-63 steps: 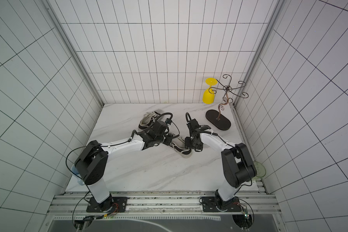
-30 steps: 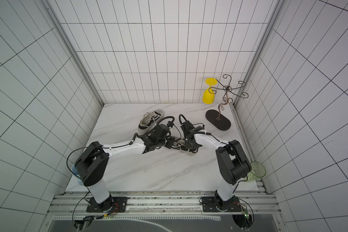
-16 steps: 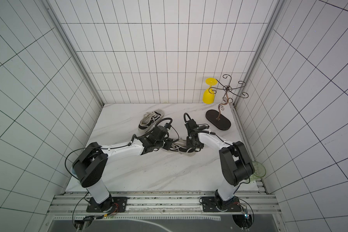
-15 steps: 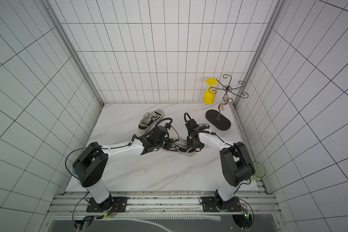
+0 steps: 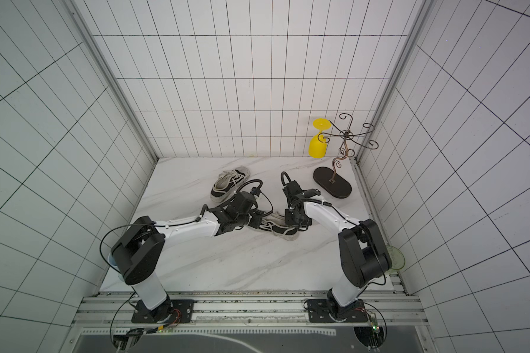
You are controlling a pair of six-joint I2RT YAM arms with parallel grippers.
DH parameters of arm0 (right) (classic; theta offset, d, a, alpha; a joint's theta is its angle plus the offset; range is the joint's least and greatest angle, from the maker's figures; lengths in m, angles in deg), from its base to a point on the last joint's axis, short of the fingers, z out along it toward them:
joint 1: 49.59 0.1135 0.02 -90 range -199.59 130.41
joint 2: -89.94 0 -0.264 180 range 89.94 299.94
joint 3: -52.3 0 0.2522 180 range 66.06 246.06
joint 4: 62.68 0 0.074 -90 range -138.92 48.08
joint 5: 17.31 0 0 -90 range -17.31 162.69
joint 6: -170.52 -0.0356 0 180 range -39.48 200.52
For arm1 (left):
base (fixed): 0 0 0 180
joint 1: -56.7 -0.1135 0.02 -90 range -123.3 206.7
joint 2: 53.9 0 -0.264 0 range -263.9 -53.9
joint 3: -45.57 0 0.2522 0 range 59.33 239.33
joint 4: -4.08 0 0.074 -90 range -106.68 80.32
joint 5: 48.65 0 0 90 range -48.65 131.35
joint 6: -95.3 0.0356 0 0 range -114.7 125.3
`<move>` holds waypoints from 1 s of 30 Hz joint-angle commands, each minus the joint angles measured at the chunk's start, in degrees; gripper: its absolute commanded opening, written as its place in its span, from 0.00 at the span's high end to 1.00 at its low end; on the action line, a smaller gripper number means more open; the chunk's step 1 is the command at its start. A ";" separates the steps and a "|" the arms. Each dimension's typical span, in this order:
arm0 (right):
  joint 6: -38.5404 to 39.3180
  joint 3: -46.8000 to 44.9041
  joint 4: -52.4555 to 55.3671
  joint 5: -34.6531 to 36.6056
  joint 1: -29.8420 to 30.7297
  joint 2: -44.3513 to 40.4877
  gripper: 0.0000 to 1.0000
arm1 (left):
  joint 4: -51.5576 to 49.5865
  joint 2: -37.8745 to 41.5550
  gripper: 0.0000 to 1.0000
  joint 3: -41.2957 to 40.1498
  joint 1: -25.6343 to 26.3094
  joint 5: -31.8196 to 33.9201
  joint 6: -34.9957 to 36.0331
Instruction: Insert the insole into the shoe
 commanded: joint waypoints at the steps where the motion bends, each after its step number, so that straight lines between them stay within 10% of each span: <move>1: 1.14 0.98 5.76 -1.18 -0.22 -0.45 0.70 | -0.55 0.41 1.00 -1.02 -0.61 3.38 -0.99; 8: -2.68 -7.04 -4.68 -1.58 0.69 1.55 1.00 | 0.29 2.07 1.00 -2.33 0.06 1.55 -0.29; 18: -6.87 -2.96 -12.02 -9.09 5.32 6.22 1.00 | 0.37 1.37 1.00 -2.65 1.41 -2.62 0.66; 24: -3.51 0.12 -4.70 0.11 6.21 5.20 0.49 | -2.65 0.63 1.00 -1.74 1.72 0.82 0.28; 30: -2.72 3.09 1.99 -3.46 2.88 0.88 0.69 | -4.33 -0.92 1.00 -1.74 1.47 3.94 -0.90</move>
